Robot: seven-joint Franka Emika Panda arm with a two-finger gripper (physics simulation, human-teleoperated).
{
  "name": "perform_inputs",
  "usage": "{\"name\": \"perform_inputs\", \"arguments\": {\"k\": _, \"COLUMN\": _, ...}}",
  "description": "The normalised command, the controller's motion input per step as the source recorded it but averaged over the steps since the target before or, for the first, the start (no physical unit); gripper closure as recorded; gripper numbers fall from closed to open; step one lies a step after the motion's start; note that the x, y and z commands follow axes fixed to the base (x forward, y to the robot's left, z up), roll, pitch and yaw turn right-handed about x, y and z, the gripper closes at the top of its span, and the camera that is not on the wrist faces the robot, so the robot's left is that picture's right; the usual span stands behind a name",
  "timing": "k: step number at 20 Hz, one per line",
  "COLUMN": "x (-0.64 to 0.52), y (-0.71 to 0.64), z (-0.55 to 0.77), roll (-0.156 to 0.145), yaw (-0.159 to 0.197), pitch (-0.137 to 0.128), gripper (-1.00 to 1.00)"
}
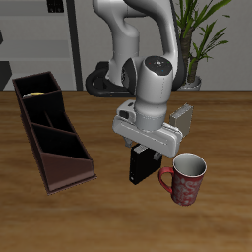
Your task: Place the white-yellow mug into the right desk caddy's right compartment and place the black book into the right desk caddy's back compartment
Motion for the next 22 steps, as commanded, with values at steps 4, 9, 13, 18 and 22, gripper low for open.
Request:
{"name": "perform_inputs", "arguments": {"k": 4, "x": 0.06, "y": 0.10, "z": -0.29, "roll": 0.014, "yaw": -0.015, "pitch": 0.049, "gripper": 1.00}}
{"name": "perform_inputs", "arguments": {"k": 9, "x": -0.01, "y": -0.01, "z": -0.02, "roll": 0.004, "yaw": -0.010, "pitch": 0.011, "gripper": 1.00}}
{"name": "perform_inputs", "arguments": {"k": 13, "x": -0.12, "y": -0.08, "z": 0.30, "roll": -0.005, "yaw": 0.029, "pitch": -0.024, "gripper": 1.00}}
{"name": "perform_inputs", "arguments": {"k": 18, "x": -0.08, "y": -0.16, "z": 0.33, "roll": -0.033, "yaw": 0.081, "pitch": -0.011, "gripper": 1.00}}
{"name": "perform_inputs", "arguments": {"k": 22, "x": -0.20, "y": -0.24, "z": 0.48, "roll": -0.020, "yaw": 0.109, "pitch": -0.019, "gripper": 1.00}}
